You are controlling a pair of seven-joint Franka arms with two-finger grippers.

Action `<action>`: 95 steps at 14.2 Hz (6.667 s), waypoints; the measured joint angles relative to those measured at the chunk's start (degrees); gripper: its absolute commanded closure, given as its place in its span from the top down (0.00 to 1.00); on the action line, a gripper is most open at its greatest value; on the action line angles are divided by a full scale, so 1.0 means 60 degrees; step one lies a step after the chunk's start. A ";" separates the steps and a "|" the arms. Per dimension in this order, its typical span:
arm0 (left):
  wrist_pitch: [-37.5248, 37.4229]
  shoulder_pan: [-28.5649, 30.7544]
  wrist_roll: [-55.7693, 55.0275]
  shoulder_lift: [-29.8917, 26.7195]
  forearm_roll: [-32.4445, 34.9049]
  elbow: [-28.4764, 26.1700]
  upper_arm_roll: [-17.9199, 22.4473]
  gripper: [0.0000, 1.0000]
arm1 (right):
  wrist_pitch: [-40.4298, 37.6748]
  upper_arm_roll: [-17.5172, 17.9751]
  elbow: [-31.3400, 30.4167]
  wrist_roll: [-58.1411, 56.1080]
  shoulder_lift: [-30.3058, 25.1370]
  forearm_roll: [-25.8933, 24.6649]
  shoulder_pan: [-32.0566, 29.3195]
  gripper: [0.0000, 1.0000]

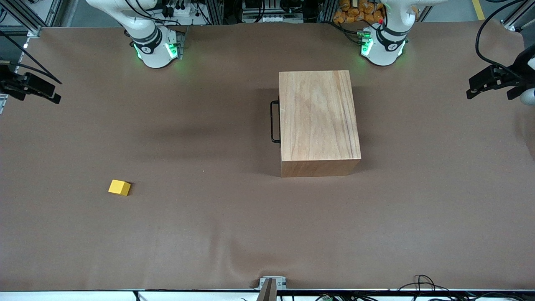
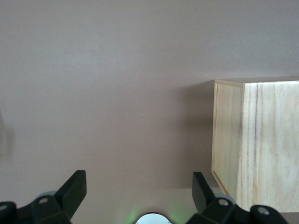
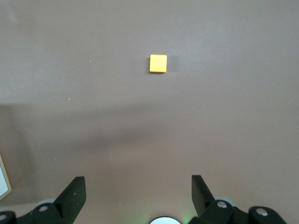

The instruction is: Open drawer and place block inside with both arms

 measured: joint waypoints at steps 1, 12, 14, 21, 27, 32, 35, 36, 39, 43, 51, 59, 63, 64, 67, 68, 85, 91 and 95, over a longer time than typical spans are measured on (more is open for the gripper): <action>0.0000 0.0004 0.0000 0.0000 0.0000 0.0000 0.0000 1.00 | 0.0047 0.0012 0.0013 0.0000 0.0000 -0.0024 0.0001 1.00; 0.0000 0.0016 0.0000 0.0001 0.0000 0.0001 0.0009 1.00 | -0.0037 0.0049 0.0021 0.0005 0.0166 -0.0130 0.0001 1.00; 0.0000 0.0017 0.0000 0.0001 0.0000 0.0001 0.0009 1.00 | -0.0039 0.0049 0.0021 0.0006 0.0166 -0.0127 0.0001 1.00; 0.0024 -0.0467 -0.0341 0.0233 -0.0402 0.0042 -0.0243 1.00 | -0.0039 0.0081 0.0024 0.0006 0.0166 -0.0125 0.0004 1.00; 0.0274 -0.2337 -0.2226 0.1182 -0.0535 0.0502 -0.0413 1.00 | -0.0039 0.0091 0.0032 0.0006 0.0166 -0.0123 0.0010 1.00; 0.1017 -0.3475 -0.3821 0.1741 -0.0736 0.0582 -0.0424 1.00 | -0.0039 0.0091 0.0038 0.0006 0.0166 -0.0123 0.0010 1.00; 0.1430 -0.4071 -0.4559 0.2136 -0.0788 0.0722 -0.0432 1.00 | -0.0039 0.0091 0.0038 0.0006 0.0166 -0.0123 0.0010 1.00; 0.1525 -0.4278 -0.4882 0.2277 -0.0796 0.0820 -0.0429 1.00 | -0.0039 0.0091 0.0038 0.0006 0.0166 -0.0123 0.0010 1.00; 0.1644 -0.4906 -0.5638 0.2665 -0.0801 0.1138 -0.0428 1.00 | -0.0039 0.0091 0.0038 0.0006 0.0166 -0.0123 0.0010 1.00; 0.1979 -0.5522 -0.6223 0.3067 -0.0801 0.1324 -0.0417 1.00 | -0.0040 0.0091 0.0039 0.0006 0.0166 -0.0123 0.0010 1.00; 0.2638 -0.6176 -0.7116 0.3546 -0.0801 0.1368 -0.0411 1.00 | -0.0041 0.0091 0.0039 0.0006 0.0166 -0.0123 0.0010 1.00; 0.3530 -0.7036 -0.8972 0.4257 -0.0688 0.1446 -0.0320 1.00 | -0.0042 0.0091 0.0038 0.0006 0.0166 -0.0123 0.0010 1.00; 0.3998 -0.7815 -1.0086 0.4668 -0.0243 0.1466 -0.0263 1.00 | -0.0042 0.0089 0.0039 0.0006 0.0166 -0.0123 0.0010 1.00; 0.4117 -0.7988 -1.0373 0.4802 -0.0038 0.1471 -0.0255 1.00 | -0.0043 0.0089 0.0039 0.0006 0.0166 -0.0123 0.0010 1.00; 0.4464 -0.8331 -1.0765 0.5241 0.0414 0.1478 -0.0229 1.00 | -0.0046 0.0089 0.0039 0.0006 0.0166 -0.0123 0.0010 1.00; 0.4617 -0.8440 -1.0900 0.5422 0.0613 0.1488 -0.0212 1.00 | -0.0047 0.0089 0.0039 0.0006 0.0166 -0.0123 0.0010 1.00; 0.4250 -0.9583 -1.0466 0.6689 0.1849 0.1908 0.0094 1.00 | -0.0052 0.0088 0.0039 0.0007 0.0166 -0.0123 0.0010 1.00; 0.3923 -0.9608 -1.0273 0.6737 0.2333 0.1912 0.0123 1.00 | -0.0052 0.0088 0.0039 0.0007 0.0166 -0.0123 0.0010 1.00; 0.3906 -0.9608 -1.0130 0.6806 0.2340 0.1912 0.0209 1.00 | -0.0052 0.0088 0.0039 0.0007 0.0166 -0.0123 0.0010 1.00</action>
